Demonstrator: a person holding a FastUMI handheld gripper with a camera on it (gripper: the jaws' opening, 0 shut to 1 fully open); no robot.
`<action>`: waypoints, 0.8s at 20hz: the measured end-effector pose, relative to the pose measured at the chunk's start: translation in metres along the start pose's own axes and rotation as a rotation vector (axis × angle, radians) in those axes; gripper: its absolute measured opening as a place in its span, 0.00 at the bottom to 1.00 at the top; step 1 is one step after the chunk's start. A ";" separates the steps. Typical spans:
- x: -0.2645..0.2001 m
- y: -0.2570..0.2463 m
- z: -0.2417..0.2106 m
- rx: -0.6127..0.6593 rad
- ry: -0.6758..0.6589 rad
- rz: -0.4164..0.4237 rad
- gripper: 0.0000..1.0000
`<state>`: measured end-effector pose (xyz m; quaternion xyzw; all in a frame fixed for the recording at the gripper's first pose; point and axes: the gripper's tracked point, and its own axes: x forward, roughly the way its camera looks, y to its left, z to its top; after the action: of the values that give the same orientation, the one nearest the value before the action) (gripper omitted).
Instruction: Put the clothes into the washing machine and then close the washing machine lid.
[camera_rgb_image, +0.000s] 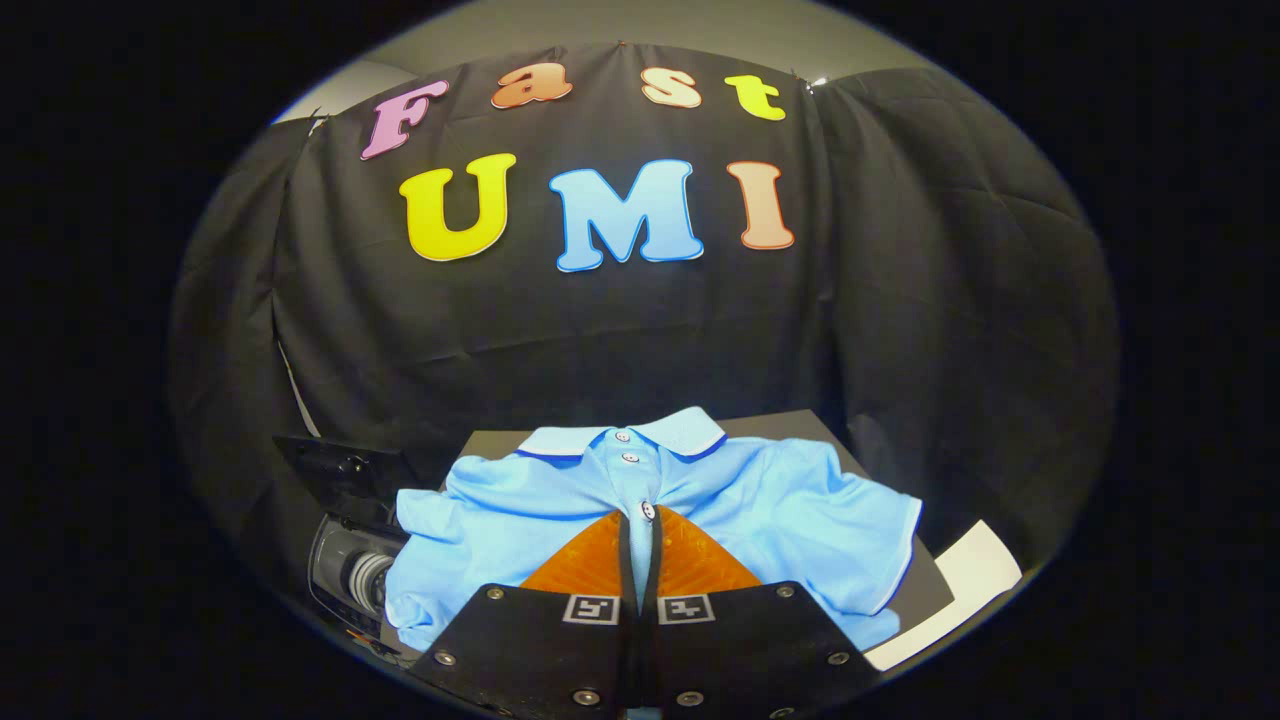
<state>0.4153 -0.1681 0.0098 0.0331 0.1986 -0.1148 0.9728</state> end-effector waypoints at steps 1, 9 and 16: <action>-0.004 0.003 0.008 -0.008 -0.012 -0.012 0.00; -0.037 0.066 0.037 -0.035 -0.014 -0.083 0.00; -0.069 0.146 0.067 -0.045 -0.061 -0.099 0.00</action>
<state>0.4137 -0.0192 0.1012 -0.0022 0.1730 -0.1593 0.9720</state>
